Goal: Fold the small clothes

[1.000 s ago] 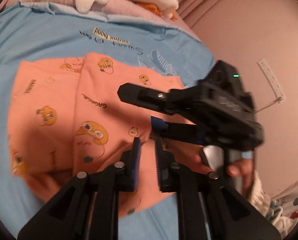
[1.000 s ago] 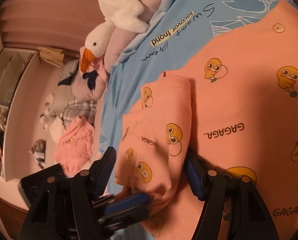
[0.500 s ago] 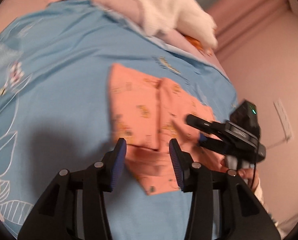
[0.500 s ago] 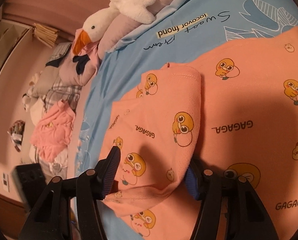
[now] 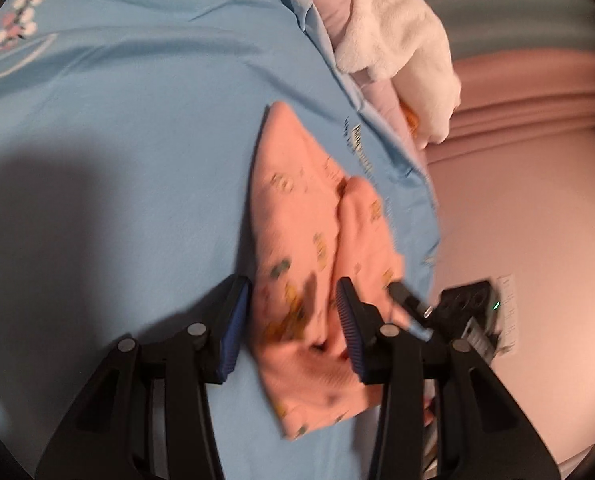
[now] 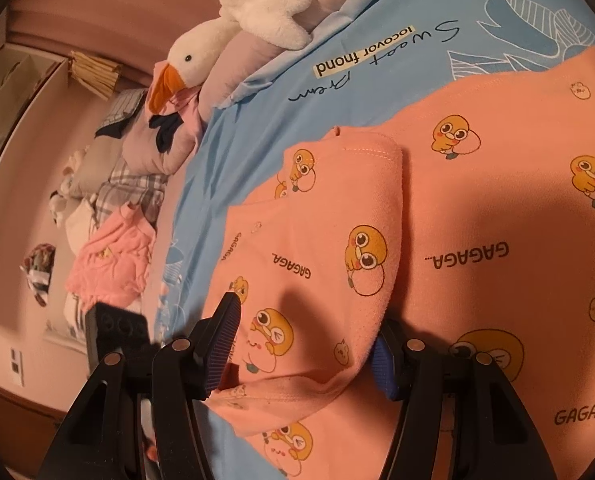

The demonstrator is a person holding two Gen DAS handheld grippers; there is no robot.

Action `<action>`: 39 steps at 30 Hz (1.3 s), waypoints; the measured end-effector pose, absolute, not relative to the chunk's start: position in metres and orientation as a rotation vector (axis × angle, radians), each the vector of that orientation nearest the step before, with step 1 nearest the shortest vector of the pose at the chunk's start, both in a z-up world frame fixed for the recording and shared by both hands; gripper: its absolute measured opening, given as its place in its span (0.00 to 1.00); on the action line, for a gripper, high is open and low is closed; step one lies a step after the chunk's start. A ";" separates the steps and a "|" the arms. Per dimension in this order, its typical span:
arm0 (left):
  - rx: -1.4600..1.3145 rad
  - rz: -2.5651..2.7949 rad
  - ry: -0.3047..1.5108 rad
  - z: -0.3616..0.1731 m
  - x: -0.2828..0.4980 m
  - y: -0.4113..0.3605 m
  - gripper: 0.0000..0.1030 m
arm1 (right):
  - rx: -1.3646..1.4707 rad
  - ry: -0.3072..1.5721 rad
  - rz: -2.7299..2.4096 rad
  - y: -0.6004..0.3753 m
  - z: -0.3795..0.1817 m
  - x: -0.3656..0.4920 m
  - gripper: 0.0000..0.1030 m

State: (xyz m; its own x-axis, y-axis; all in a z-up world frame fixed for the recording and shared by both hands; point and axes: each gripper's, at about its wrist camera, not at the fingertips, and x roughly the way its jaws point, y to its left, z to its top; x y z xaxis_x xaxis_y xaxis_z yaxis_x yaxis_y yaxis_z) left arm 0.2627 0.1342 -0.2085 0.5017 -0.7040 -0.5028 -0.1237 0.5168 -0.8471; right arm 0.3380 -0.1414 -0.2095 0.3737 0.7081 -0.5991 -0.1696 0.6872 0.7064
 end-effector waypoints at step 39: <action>-0.502 -0.743 1.052 -0.148 0.226 0.012 0.59 | 0.632 0.906 0.513 -0.189 -0.192 0.331 0.13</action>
State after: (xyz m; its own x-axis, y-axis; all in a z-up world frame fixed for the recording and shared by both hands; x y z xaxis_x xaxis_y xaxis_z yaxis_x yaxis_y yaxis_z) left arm 0.2264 0.0119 -0.1482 0.2945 -0.7522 -0.5894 0.3033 0.6585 -0.6888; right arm 0.3311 -0.1893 -0.1923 0.5215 0.6477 -0.5554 -0.1426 0.7080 0.6917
